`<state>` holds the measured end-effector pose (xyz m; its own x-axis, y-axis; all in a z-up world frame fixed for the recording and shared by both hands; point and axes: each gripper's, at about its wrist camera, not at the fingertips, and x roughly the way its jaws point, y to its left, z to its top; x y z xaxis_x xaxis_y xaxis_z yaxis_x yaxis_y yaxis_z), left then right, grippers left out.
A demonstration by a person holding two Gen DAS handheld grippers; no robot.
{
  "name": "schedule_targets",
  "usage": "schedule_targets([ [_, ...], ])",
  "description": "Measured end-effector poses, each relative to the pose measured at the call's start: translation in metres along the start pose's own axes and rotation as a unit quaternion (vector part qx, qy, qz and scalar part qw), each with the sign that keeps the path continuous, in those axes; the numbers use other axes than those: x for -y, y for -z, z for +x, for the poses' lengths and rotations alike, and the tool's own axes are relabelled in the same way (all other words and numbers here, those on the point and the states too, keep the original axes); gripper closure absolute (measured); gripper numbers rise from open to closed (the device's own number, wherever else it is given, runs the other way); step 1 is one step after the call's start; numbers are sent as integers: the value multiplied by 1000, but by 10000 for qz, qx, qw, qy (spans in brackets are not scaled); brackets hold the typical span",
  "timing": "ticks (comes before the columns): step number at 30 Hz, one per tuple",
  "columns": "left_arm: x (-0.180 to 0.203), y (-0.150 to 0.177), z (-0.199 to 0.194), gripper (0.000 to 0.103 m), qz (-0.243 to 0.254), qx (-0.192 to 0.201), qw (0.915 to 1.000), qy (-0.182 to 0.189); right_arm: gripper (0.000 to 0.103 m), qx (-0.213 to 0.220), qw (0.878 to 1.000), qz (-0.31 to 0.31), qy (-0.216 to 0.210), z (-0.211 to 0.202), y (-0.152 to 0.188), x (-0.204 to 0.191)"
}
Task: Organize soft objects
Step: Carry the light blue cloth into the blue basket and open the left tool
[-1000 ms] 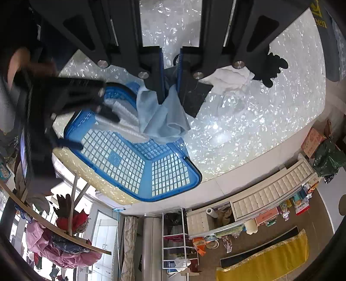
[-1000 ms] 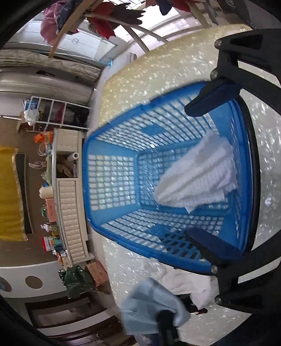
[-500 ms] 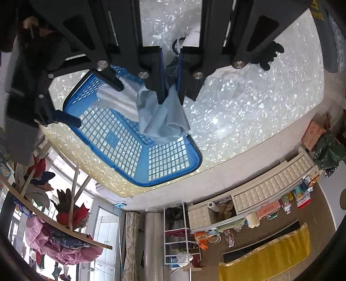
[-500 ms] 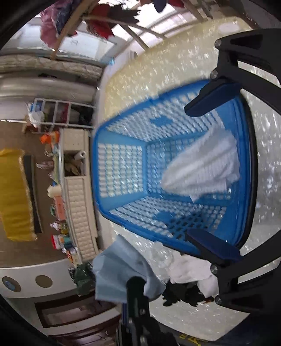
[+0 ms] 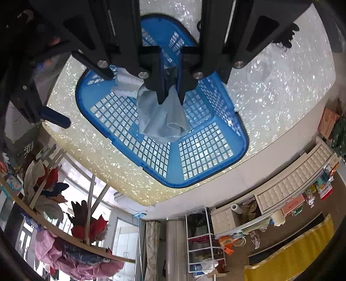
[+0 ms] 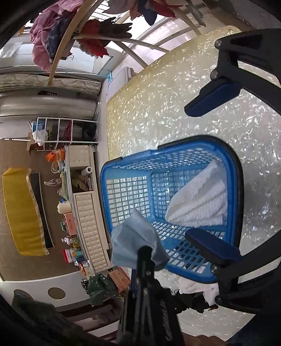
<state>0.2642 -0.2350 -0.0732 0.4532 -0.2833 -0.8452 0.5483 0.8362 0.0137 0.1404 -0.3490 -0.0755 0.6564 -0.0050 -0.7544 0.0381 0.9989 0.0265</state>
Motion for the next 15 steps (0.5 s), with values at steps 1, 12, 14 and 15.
schedule_targets([
  [1, 0, -3, 4, 95, 21, -29, 10000, -6, 0, -5, 10000, 15, 4, 1, 1, 1],
  [12, 1, -36, 73, 95, 552, -532, 9968, -237, 0, -53, 10000, 35, 2, 20, 5, 3],
  [14, 0, -39, 84, 95, 560, -640, 9962, -163, 0, -125, 9999, 25, -7, 25, 7, 4],
  [15, -2, -39, 86, 95, 561, -667, 9961, -168, 0, -152, 9999, 27, -15, 27, 8, 5],
])
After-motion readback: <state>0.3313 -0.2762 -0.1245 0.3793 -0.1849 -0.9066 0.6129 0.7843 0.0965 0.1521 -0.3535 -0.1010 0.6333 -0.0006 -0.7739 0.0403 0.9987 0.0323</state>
